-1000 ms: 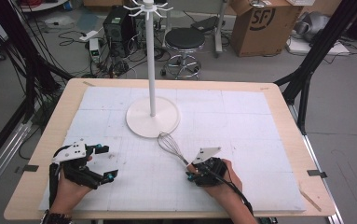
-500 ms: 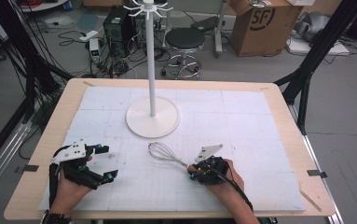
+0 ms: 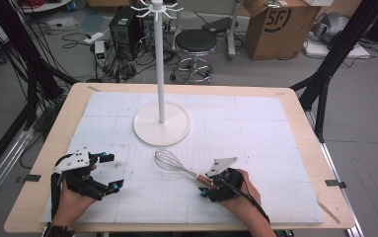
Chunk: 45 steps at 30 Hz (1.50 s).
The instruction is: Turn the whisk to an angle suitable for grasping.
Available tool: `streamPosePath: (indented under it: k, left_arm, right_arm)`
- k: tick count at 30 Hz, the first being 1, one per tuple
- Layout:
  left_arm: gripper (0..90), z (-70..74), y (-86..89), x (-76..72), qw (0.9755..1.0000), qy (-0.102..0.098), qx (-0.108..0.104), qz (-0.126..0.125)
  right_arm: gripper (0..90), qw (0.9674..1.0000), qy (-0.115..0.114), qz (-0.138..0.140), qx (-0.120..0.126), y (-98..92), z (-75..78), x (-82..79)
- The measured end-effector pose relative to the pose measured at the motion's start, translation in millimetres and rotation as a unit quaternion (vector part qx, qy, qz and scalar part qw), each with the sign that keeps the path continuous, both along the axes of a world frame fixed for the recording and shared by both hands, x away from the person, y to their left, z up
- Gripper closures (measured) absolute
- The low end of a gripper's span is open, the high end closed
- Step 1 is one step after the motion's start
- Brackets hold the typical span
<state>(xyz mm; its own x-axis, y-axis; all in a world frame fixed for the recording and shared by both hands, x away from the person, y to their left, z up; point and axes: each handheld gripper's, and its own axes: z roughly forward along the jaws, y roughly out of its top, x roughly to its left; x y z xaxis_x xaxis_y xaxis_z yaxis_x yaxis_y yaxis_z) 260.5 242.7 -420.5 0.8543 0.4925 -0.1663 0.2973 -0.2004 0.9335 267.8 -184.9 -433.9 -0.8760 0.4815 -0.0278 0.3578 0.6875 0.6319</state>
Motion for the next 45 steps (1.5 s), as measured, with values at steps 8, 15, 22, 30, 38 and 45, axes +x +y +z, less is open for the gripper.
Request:
streamPosePath:
  k: [8, 15, 22, 30, 38, 45]
  left_arm:
    - [1.7, 0.9, 0.8, 0.5, 1.0, -0.002, -0.001, 0.002]
    - [1.7, 2.3, 0.5, 0.6, 1.0, -0.004, -0.004, 0.001]
    - [1.7, 4.8, 0.9, 0.0, 0.9999, -0.007, -0.009, 0.002]
    - [1.8, 4.8, 1.5, 0.2, 0.9999, -0.007, -0.008, 0.002]
    - [1.7, 5.6, 2.5, 0.3, 0.9999, -0.009, -0.008, 0.001]
    - [1.7, 5.7, 2.9, 0.2, 0.9999, -0.01, -0.008, 0.002]
  right_arm:
    - [62.7, 0.9999, 0.007, -0.01, -0.002, -12.1, -0.6, -3.1]
    - [68.3, 0.9999, 0.007, 0.004, -0.006, -8.3, 1.0, -0.8]
    - [69.6, 0.9993, 0.0, 0.036, -0.009, 12.5, 3.1, 4.9]
    - [69.6, 0.9964, -0.002, 0.084, -0.011, 46.7, 3.2, 9.3]
    - [69.6, 0.9905, -0.006, 0.137, -0.013, 88.9, 3.4, 13.8]
    - [68.7, 0.9864, -0.022, 0.162, -0.022, 118.5, 3.6, 13.0]
